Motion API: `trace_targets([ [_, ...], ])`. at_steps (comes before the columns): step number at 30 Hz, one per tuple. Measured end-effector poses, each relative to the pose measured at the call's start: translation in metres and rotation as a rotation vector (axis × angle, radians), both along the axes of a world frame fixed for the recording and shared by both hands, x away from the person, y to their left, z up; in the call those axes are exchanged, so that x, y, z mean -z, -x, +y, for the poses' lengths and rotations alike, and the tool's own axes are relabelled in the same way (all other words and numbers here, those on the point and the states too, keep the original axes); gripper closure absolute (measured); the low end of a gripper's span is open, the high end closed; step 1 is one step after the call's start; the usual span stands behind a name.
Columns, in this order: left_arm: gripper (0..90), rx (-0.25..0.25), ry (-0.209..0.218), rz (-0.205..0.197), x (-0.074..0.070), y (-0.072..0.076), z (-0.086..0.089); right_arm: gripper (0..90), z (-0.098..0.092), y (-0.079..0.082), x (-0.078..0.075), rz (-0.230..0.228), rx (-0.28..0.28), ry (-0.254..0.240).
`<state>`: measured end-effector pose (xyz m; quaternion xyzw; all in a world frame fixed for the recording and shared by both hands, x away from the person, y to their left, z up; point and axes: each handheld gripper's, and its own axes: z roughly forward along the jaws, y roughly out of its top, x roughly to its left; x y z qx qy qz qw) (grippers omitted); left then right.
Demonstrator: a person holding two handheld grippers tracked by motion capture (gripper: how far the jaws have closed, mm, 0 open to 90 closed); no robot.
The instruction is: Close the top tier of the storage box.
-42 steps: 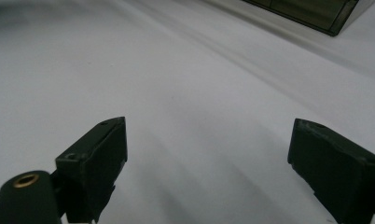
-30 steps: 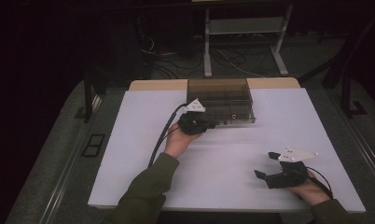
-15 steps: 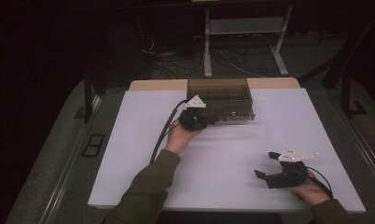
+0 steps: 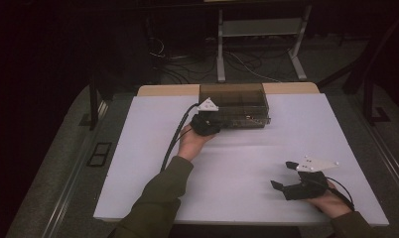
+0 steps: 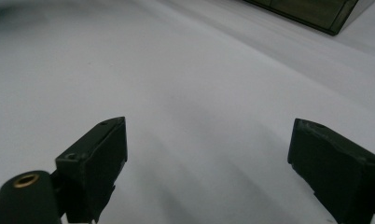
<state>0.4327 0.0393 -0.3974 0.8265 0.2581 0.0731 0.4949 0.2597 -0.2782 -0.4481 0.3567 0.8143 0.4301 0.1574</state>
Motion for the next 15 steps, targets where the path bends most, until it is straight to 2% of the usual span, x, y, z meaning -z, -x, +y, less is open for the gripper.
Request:
trace_targets([
  [15,89.3,-0.012,-0.021,-0.001,-0.0016,-0.0095,0.0001,11.2,-0.0003,0.0001,0.0000,0.000,-0.001,0.000],
])
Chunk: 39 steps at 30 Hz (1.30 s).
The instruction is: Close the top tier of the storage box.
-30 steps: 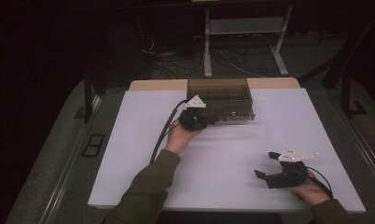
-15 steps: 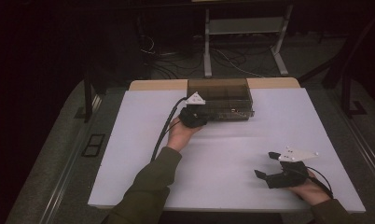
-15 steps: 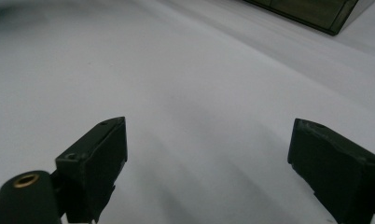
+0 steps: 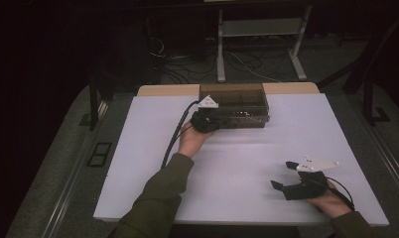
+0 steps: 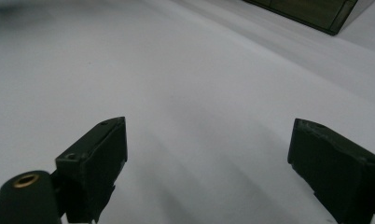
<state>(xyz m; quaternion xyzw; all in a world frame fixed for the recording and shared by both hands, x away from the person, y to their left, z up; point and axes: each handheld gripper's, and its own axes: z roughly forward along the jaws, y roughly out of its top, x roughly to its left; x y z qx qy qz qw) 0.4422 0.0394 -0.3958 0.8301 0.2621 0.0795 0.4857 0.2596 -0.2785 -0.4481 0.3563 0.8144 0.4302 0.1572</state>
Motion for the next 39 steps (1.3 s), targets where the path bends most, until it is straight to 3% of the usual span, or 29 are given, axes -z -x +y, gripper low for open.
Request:
trace_targets([
  [24,89.3,-0.035,0.000,0.012,0.006,-0.011,0.001,11.2,0.000,0.000,0.000,-0.001,0.000,0.001],
  [39,89.3,-0.042,-0.028,0.011,0.003,-0.019,-0.001,11.1,0.000,0.000,0.000,0.000,-0.003,0.002],
])
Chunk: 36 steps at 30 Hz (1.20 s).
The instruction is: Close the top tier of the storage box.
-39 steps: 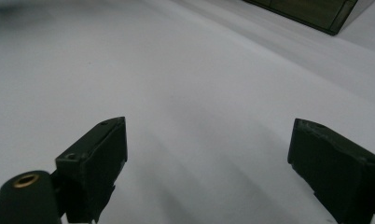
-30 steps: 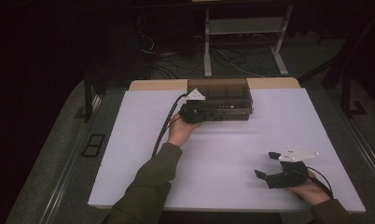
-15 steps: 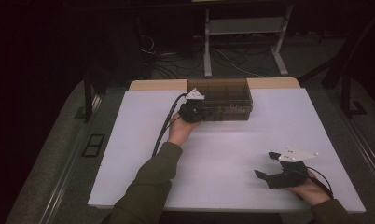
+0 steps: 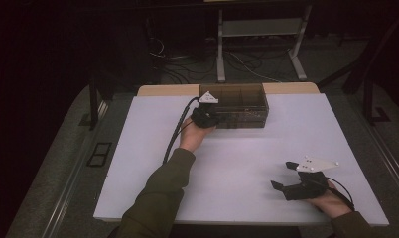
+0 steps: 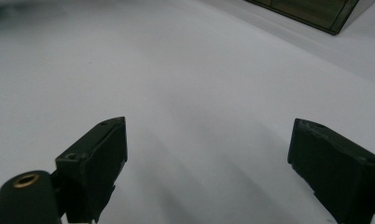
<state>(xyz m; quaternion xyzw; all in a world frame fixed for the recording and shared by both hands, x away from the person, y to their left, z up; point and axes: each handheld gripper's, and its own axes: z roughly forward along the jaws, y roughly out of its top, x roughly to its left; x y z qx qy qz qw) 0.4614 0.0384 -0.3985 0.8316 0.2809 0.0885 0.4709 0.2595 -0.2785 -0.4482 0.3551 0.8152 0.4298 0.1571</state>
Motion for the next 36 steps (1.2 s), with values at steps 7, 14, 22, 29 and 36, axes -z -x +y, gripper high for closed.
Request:
trace_targets([
  [7,89.3,-0.009,0.000,-0.003,0.0001,-0.0020,-0.0010,11.2,0.0001,0.0001,-0.0001,0.001,0.000,-0.001],
  [14,89.3,-0.017,-0.005,-0.005,-0.0001,-0.0043,-0.0018,11.1,0.0000,0.0000,-0.0001,0.001,-0.001,-0.002],
  [22,89.3,-0.027,-0.019,-0.016,-0.0007,-0.0057,-0.0037,11.1,0.0000,0.0000,-0.0001,0.001,-0.001,-0.003],
  [29,89.3,-0.031,-0.036,-0.034,-0.0011,-0.0045,-0.0051,11.1,0.0001,0.0002,-0.0001,0.001,-0.002,-0.002],
  [36,89.2,-0.024,-0.018,-0.011,-0.0009,-0.0034,-0.0030,11.2,0.0000,0.0001,-0.0002,0.001,-0.002,-0.005],
])
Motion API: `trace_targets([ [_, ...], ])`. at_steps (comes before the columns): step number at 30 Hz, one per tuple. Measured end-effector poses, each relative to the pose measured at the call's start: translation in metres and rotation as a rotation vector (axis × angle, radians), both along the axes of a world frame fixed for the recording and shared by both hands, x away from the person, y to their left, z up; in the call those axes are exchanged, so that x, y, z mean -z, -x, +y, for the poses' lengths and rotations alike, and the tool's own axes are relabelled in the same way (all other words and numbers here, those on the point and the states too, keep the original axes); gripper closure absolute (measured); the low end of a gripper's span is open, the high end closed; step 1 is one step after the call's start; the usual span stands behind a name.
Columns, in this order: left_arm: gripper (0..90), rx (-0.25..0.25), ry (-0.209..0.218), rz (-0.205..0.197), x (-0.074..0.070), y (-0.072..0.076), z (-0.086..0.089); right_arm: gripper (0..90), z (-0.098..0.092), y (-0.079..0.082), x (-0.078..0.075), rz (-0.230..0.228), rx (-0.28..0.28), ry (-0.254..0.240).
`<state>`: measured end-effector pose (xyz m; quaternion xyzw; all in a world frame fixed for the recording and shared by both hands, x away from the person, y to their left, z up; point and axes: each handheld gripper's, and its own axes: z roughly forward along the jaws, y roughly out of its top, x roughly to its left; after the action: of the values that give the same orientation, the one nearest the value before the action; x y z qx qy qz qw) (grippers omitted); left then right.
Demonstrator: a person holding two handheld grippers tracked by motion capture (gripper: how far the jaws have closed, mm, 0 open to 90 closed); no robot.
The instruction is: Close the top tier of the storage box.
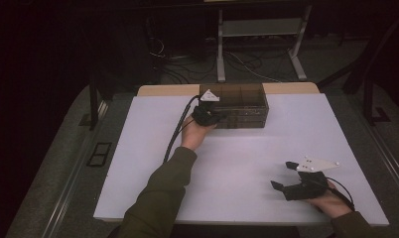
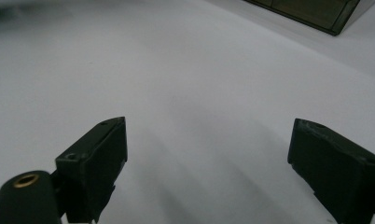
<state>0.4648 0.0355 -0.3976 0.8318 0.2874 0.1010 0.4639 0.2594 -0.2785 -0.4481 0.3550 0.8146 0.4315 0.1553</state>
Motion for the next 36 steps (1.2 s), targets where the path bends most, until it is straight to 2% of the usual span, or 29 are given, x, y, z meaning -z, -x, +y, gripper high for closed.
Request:
trace_targets([
  [5,87.4,0.008,0.001,0.000,-0.001,0.004,0.001,11.1,0.000,0.000,0.000,-0.001,0.000,0.000],
  [8,83.6,0.018,0.001,0.012,-0.001,0.007,0.004,11.2,0.000,0.000,0.000,-0.001,-0.002,0.001],
  [13,77.8,0.017,0.008,0.005,-0.001,0.013,0.010,11.1,0.000,0.000,0.000,0.000,0.000,0.003],
  [18,69.4,0.027,0.010,0.014,-0.001,0.018,0.016,11.2,0.001,0.000,0.001,0.001,0.000,0.004],
  [20,64.6,0.029,-0.004,0.013,0.000,0.020,0.018,11.2,0.001,0.000,0.000,-0.001,-0.001,0.005],
  [23,60.2,0.018,-0.010,-0.003,0.000,0.024,0.021,11.2,0.001,0.000,0.000,0.000,0.001,0.004],
  [34,41.4,0.028,-0.007,-0.011,0.000,0.040,0.032,11.2,0.001,0.000,0.000,-0.003,-0.002,0.001],
  [36,37.3,0.036,-0.024,-0.023,0.000,0.043,0.034,11.2,0.000,0.000,0.000,-0.003,-0.003,0.001],
])
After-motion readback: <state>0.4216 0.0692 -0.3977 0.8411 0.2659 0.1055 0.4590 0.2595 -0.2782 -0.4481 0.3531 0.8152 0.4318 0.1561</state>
